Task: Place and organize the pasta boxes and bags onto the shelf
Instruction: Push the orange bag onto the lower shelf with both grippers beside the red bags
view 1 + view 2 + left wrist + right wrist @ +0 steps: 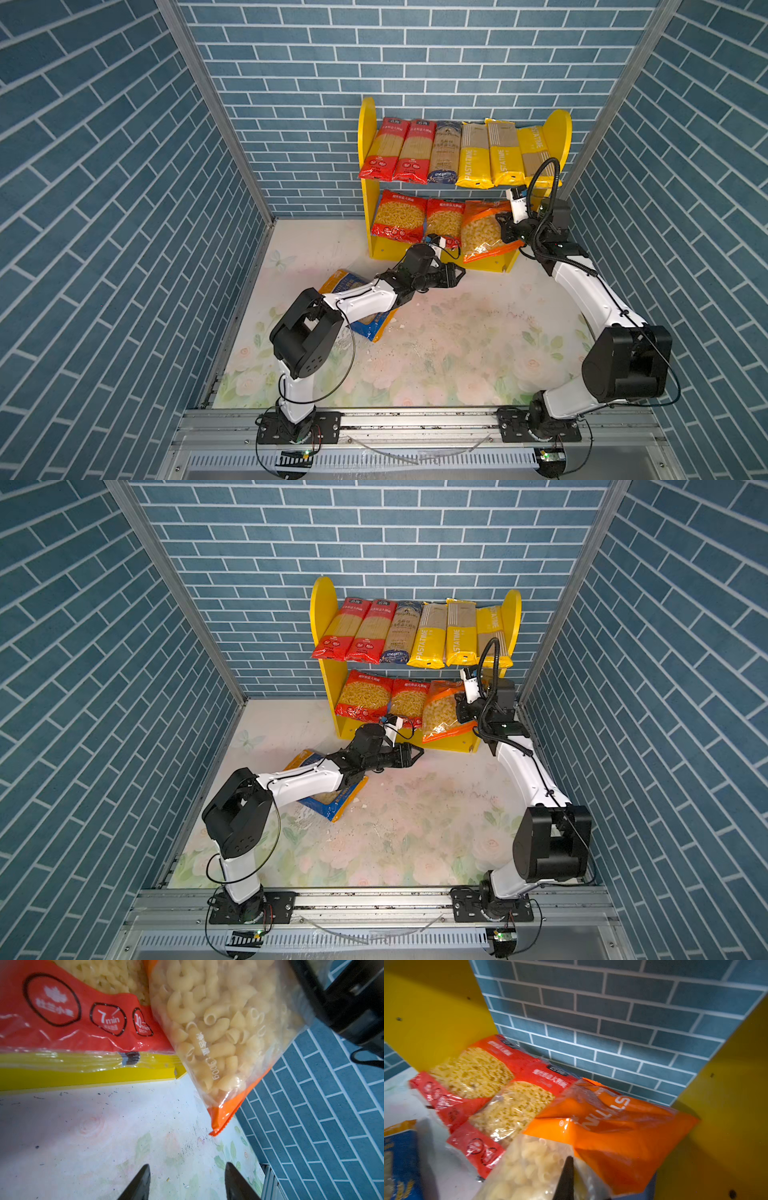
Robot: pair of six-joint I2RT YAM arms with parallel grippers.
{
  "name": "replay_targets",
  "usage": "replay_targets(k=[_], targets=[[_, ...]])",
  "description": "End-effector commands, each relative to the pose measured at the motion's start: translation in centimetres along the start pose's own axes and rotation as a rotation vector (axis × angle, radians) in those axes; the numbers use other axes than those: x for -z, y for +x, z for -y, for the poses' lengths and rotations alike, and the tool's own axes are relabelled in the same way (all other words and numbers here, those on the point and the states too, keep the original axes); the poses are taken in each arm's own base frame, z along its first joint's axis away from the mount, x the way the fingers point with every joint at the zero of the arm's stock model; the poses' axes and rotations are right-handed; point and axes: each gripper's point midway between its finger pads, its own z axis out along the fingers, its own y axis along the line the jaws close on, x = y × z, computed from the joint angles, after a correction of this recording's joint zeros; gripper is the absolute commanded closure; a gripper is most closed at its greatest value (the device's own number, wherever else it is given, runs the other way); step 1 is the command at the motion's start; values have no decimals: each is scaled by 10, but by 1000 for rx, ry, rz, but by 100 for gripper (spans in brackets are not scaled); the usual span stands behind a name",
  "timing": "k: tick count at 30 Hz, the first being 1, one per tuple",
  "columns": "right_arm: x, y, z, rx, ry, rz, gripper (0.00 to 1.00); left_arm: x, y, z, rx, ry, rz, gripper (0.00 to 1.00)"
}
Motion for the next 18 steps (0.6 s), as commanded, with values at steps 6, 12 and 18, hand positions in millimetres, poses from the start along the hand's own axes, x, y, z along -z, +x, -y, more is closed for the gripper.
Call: replay_targets(k=[6,12,18], targets=[[-1,25,77,-190,353,-33,100,-10,-9,4,-11,12,-7,40],[-11,34,65,-325,286,-16,100,-19,-20,9,-14,26,11,33],[-5,21,46,-554,176,109,100,-40,-15,7,28,63,-2,24]])
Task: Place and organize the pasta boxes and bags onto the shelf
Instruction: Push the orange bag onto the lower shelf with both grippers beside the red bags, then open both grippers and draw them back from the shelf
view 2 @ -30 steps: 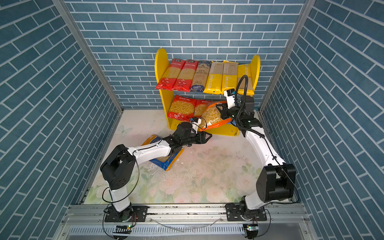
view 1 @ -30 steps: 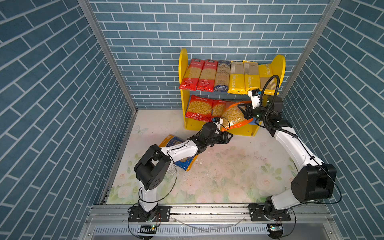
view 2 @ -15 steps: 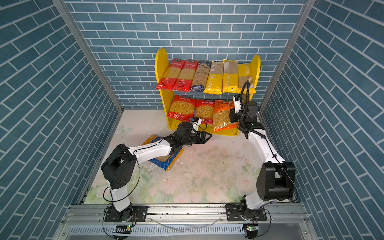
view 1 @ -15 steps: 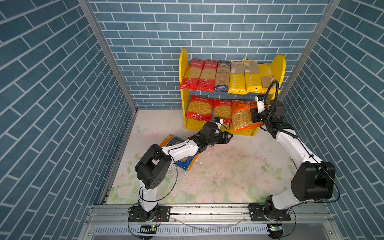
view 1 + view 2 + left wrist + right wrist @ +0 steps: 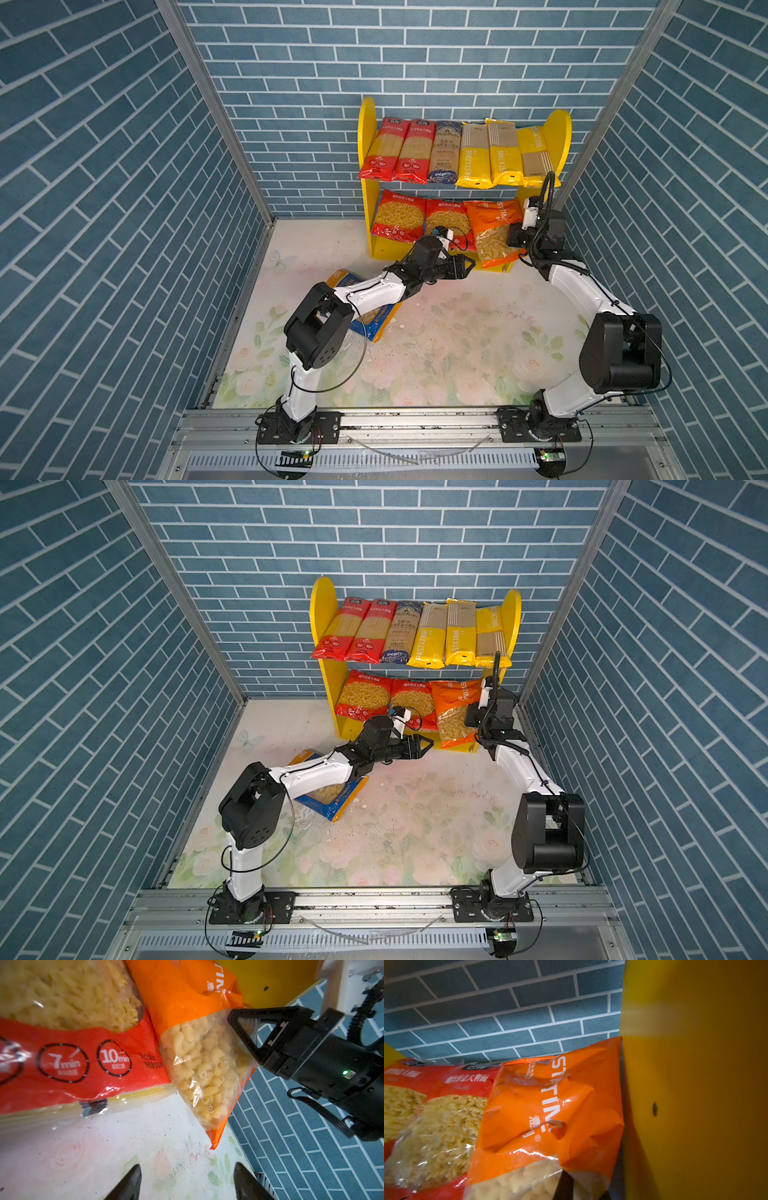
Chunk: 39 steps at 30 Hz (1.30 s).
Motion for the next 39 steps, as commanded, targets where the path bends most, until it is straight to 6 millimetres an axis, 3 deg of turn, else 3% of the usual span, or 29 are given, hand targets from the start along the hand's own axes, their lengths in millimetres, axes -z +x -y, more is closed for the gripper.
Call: replay_targets(k=[1,7,13,20,26,32,36,39], targets=[[14,-30,-8,-254,-58,119,100,-12,2,-3,27,22,-10,22],[11,-49,-12,-419,-76,176,100,-32,-14,6,62,74,23,23],[-11,-25,2,-523,2,124,100,-57,-23,10,106,117,24,35],[19,2,1,-494,6,53,61,-58,-35,14,104,143,33,73],[46,35,5,-488,35,-38,43,-57,-56,16,98,146,59,91],[78,70,14,-538,30,-131,35,-58,-75,16,87,139,71,92],[85,91,-8,-652,-93,-162,35,-65,-88,10,93,129,77,92],[79,98,-27,-703,-172,-159,39,-74,-91,12,85,131,51,90]])
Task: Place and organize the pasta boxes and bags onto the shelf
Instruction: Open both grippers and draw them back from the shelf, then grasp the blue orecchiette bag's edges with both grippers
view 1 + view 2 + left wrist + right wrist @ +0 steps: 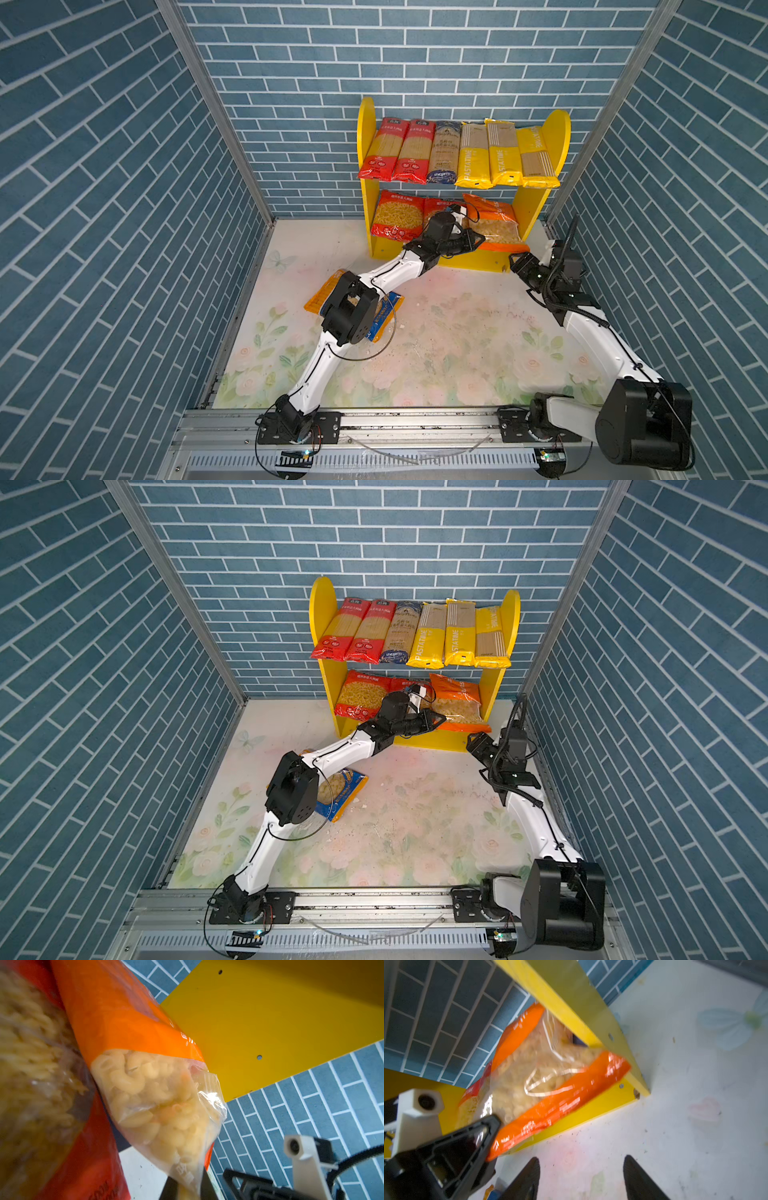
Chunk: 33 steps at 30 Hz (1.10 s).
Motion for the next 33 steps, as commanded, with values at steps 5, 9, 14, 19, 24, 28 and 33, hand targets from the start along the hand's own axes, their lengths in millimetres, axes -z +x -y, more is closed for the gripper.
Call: replay_targets(k=[5,9,14,19,24,28,33], targets=[[-32,6,-31,-85,-120,-43,51,-7,-24,8,-63,-17,-33,86],[-37,1,-42,-86,-147,-39,56,4,-10,8,-61,-25,-59,75],[-22,19,-31,-59,-119,-67,55,38,1,10,-85,-58,-49,46],[-1,61,-19,-9,-71,-128,53,88,5,20,-157,-121,-7,35],[12,121,-29,67,-68,-227,52,156,34,9,-176,-231,13,34],[10,169,-50,129,-103,-316,46,235,69,-33,-201,-471,17,32],[-12,239,-92,195,-160,-478,38,329,102,-73,-143,-656,61,28]])
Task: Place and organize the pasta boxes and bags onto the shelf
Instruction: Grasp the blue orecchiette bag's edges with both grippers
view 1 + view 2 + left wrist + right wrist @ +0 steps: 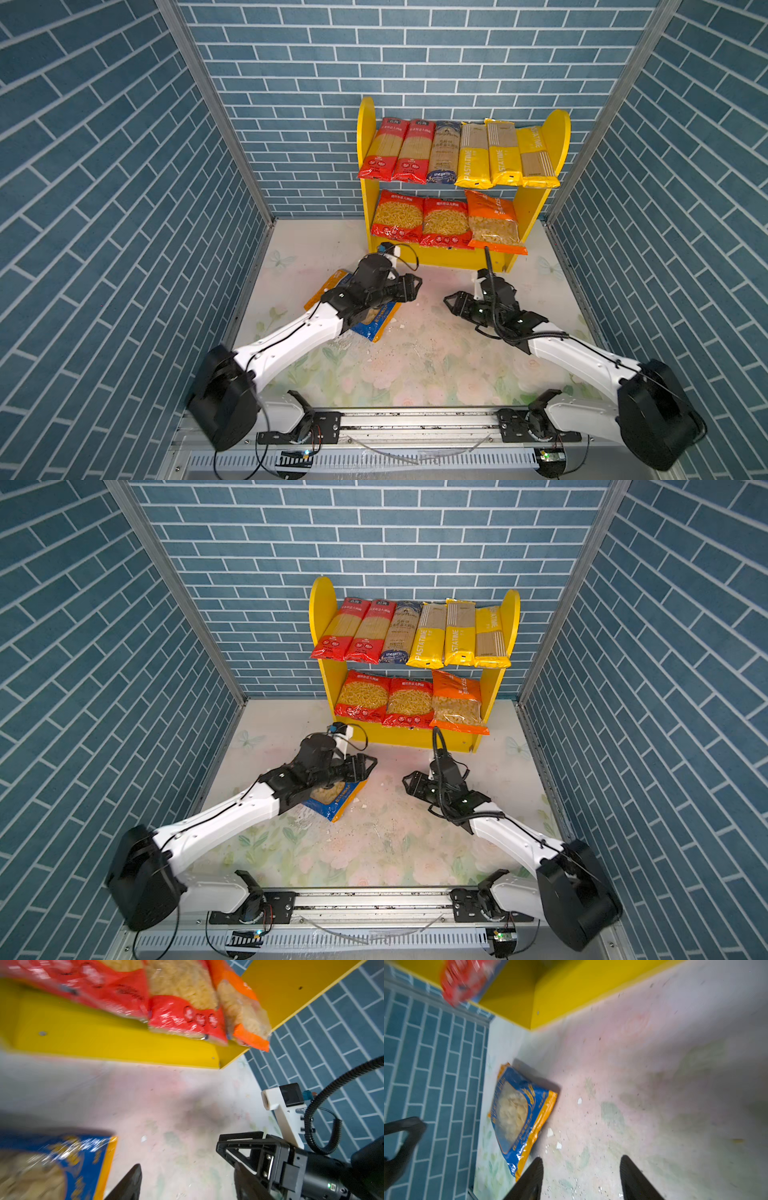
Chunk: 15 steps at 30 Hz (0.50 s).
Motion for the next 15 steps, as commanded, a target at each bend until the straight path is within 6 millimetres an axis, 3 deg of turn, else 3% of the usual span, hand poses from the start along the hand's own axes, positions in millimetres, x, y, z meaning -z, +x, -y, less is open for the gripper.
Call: replay_targets(k=[1,6,12,15], targets=[[-29,5,-34,3,-40,-17,38,36,24,-63,32,-204,10,27],[-80,28,-75,-35,-104,-80,39,80,58,-119,144,-331,54,23],[-127,53,-103,-115,-139,-129,44,111,73,-146,254,-344,152,14],[-145,64,-114,-145,-144,-142,49,114,76,-153,305,-331,166,13]])
